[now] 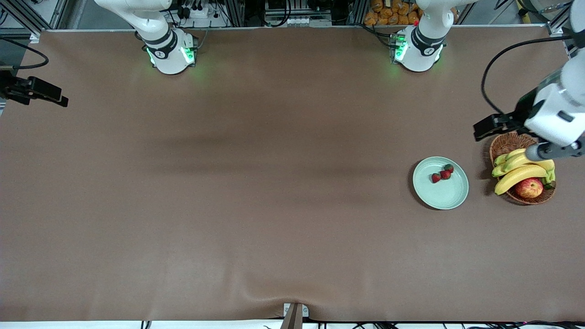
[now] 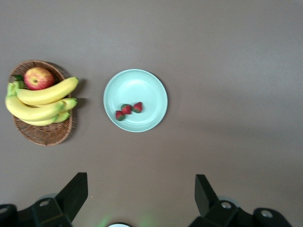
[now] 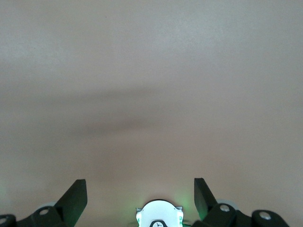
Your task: Collect all strawberries into plate
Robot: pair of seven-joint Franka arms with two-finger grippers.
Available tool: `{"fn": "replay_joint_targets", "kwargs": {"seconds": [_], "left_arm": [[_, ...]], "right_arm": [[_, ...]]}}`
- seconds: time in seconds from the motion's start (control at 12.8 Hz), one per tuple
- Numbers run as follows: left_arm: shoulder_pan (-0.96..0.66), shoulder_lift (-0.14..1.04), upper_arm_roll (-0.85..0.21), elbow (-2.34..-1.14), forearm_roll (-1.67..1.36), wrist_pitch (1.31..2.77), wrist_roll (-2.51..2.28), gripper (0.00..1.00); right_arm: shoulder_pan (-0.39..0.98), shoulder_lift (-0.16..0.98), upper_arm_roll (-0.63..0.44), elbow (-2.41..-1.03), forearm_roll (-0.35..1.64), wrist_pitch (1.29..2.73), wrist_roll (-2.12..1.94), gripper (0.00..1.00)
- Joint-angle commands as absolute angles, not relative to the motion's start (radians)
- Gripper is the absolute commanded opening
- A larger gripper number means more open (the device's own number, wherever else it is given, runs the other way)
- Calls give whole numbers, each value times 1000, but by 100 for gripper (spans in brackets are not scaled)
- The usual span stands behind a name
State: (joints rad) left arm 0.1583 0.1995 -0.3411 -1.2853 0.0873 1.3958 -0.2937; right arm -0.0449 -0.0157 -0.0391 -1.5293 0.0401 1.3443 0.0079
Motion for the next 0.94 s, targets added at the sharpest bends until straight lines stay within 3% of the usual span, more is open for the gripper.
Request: {"fn": "replay_joint_targets", "kwargs": {"seconds": [0.0, 0.39, 0.55, 0.86], "left_arm": [[42, 115, -163, -1360, 31, 1407, -232, 100], [-103, -36, 35, -1531, 6, 1417, -230, 100], [-109, -110, 38, -1626, 6, 1459, -230, 100], [-124, -178, 64, -1678, 6, 1466, -230, 100]], "right_arm": [[-54, -8, -35, -1508, 58, 1330, 8, 100], [-54, -8, -35, -1508, 58, 1330, 8, 100], [-52, -8, -35, -1508, 58, 1330, 8, 100], [-52, -8, -35, -1508, 58, 1330, 8, 100]]}}
